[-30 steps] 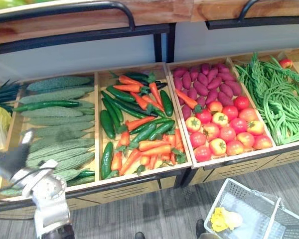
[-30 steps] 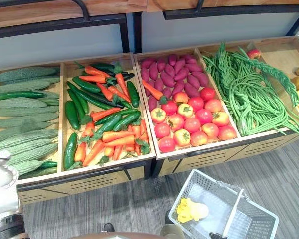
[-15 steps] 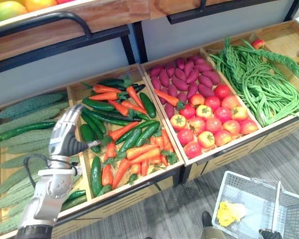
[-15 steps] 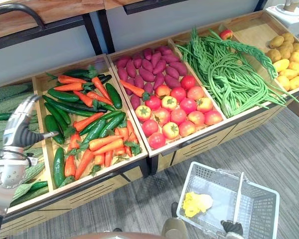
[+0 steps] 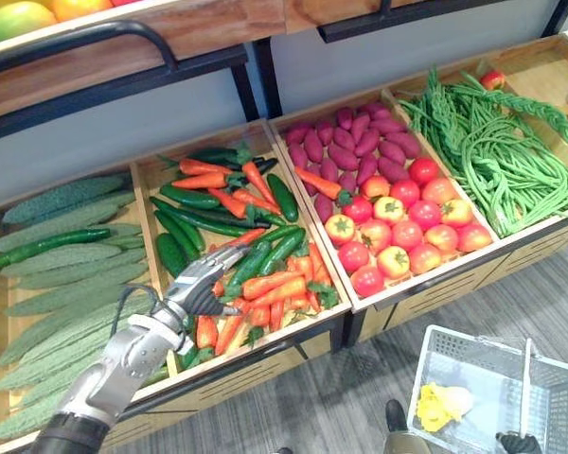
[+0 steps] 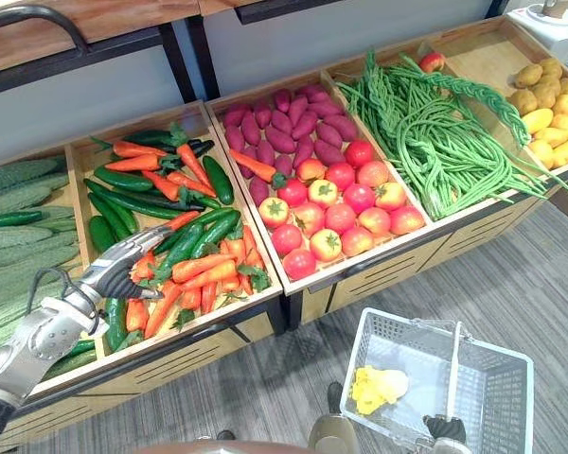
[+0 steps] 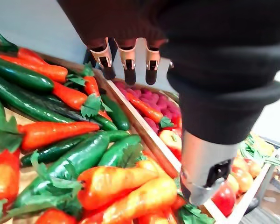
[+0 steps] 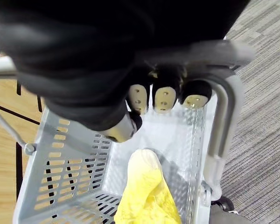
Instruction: Pick vegetable in the basket
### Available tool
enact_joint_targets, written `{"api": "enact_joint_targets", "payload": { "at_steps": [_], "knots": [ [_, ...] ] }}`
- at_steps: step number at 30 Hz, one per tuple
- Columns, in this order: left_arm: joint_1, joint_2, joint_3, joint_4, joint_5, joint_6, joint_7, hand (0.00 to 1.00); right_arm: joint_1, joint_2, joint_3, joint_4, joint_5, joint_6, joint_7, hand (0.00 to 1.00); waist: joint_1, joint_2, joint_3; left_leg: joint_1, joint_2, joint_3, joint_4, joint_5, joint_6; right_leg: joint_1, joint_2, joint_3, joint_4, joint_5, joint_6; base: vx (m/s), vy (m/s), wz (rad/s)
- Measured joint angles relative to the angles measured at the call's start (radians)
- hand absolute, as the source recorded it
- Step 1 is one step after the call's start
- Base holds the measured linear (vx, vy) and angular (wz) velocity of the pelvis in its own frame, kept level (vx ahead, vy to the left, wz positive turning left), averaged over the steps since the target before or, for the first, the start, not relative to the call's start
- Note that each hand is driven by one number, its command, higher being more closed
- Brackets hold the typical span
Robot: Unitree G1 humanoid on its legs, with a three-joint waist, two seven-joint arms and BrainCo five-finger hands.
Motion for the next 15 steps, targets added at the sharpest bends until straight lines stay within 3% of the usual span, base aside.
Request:
{"api": "enact_joint_targets", "payload": {
  "at_steps": [15],
  "knots": [
    [-0.161, -0.011, -0.119, 0.112, 0.012, 0.031, -0.009, 0.00, -0.017, -0.011, 0.000, -0.039, -0.038, 0.007, 0.001, 1.00, -0.002, -0.020, 0.046, -0.069, 0.002, 0.000, 0.022, 0.001, 0.001, -0.054, -0.004, 0.002, 0.004, 0.008, 0.001, -0.01, -0.014, 0.01]
  ]
}}
